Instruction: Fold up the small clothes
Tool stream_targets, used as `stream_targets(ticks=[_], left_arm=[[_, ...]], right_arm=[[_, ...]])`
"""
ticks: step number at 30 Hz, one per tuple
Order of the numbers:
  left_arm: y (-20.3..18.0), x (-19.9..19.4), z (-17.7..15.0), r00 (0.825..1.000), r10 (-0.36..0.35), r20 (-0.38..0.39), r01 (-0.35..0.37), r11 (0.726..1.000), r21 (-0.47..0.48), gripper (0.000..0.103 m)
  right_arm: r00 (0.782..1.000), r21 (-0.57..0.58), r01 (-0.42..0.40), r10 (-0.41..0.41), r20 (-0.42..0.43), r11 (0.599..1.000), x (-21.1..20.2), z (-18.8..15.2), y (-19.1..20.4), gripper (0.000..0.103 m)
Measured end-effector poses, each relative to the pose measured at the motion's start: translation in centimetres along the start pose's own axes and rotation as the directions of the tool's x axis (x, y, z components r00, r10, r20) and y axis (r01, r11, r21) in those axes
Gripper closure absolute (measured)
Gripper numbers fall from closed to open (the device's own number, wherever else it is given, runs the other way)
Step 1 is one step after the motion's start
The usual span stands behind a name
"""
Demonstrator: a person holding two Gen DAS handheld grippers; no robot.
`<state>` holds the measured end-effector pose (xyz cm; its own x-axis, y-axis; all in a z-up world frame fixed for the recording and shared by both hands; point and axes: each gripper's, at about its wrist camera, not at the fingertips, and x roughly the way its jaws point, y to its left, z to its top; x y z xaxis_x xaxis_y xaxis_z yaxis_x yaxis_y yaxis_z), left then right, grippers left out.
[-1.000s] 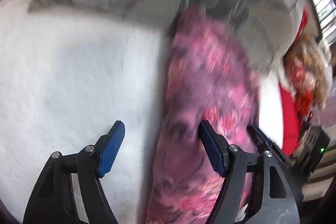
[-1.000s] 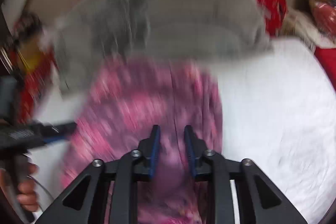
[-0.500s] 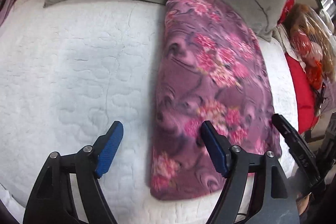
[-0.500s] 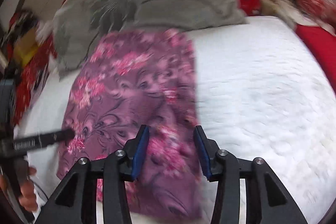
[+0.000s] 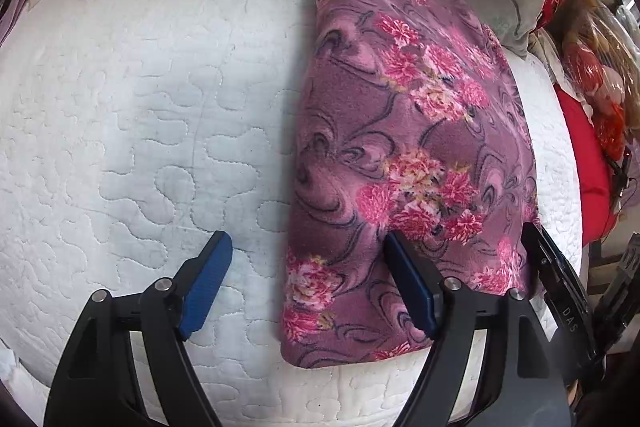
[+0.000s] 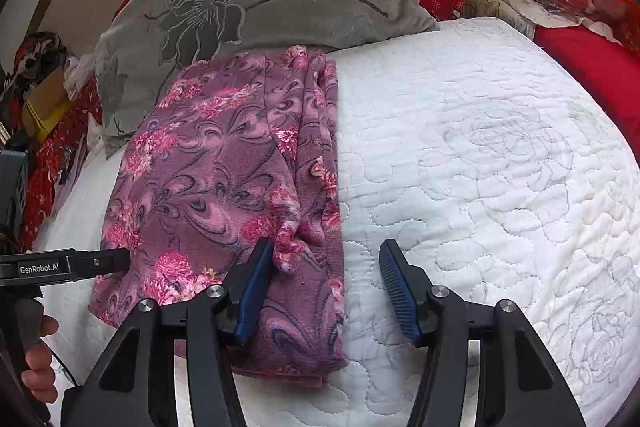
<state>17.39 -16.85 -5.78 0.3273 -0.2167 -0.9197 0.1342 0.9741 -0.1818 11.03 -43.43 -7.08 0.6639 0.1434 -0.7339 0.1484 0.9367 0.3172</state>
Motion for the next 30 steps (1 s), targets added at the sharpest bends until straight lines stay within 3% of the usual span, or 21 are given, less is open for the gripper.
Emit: stream_targets(ticks=[5,10,14,18,25,26,28,29,30], left_arm=[[3.0,-0.7,-0.5,1.000,-0.014,-0.005,0.014,1.000,-0.003,0.023],[3.3,-0.3,0.0,1.000,-0.025,-0.011,0.026,1.000,0.010,0.022],[3.5,-0.8,0.6,0.999,-0.043,-0.018,0.043,0.999,0.010,0.022],[4.8,-2.5,3.3,0.992,-0.113,0.052,0.114,0.993,-0.029,0.022],[5.7,0.1,11.0,0.987,-0.158,0.007,0.158,0.984,-0.087,0.022],[5.6,0.4,11.8,0.985,-0.171,0.010,0.171,0.981,-0.095,0.022],[5.1,1.3,12.9,0.985,-0.174,0.016,0.175,0.981,-0.086,0.022],[4.7,2.3,13.3,0.988,-0.153,0.006,0.153,0.985,-0.074,0.022],[4.5,2.9,13.4,0.990,-0.142,-0.003,0.141,0.987,-0.071,0.021]], right_arm=[[1.000,0.004,0.011,-0.011,-0.014,1.000,0.2,0.4,0.0,0.046],[0.997,-0.001,0.038,-0.038,-0.064,0.999,0.4,1.6,0.3,0.043],[0.998,-0.039,0.063,-0.064,-0.026,0.997,0.1,3.1,0.9,0.043],[0.999,-0.021,0.048,-0.048,-0.005,0.999,1.0,5.9,1.4,0.043],[0.997,0.047,0.037,-0.034,-0.062,0.998,6.7,11.9,2.6,0.043],[0.997,0.066,0.034,-0.029,-0.076,0.997,7.7,12.7,2.6,0.045],[0.998,0.068,0.003,0.002,-0.066,0.998,8.5,13.7,2.9,0.087],[0.998,0.060,0.024,-0.021,-0.058,0.998,8.6,13.9,2.9,0.095],[0.998,0.056,0.043,-0.040,-0.053,0.998,9.0,14.0,2.8,0.095]])
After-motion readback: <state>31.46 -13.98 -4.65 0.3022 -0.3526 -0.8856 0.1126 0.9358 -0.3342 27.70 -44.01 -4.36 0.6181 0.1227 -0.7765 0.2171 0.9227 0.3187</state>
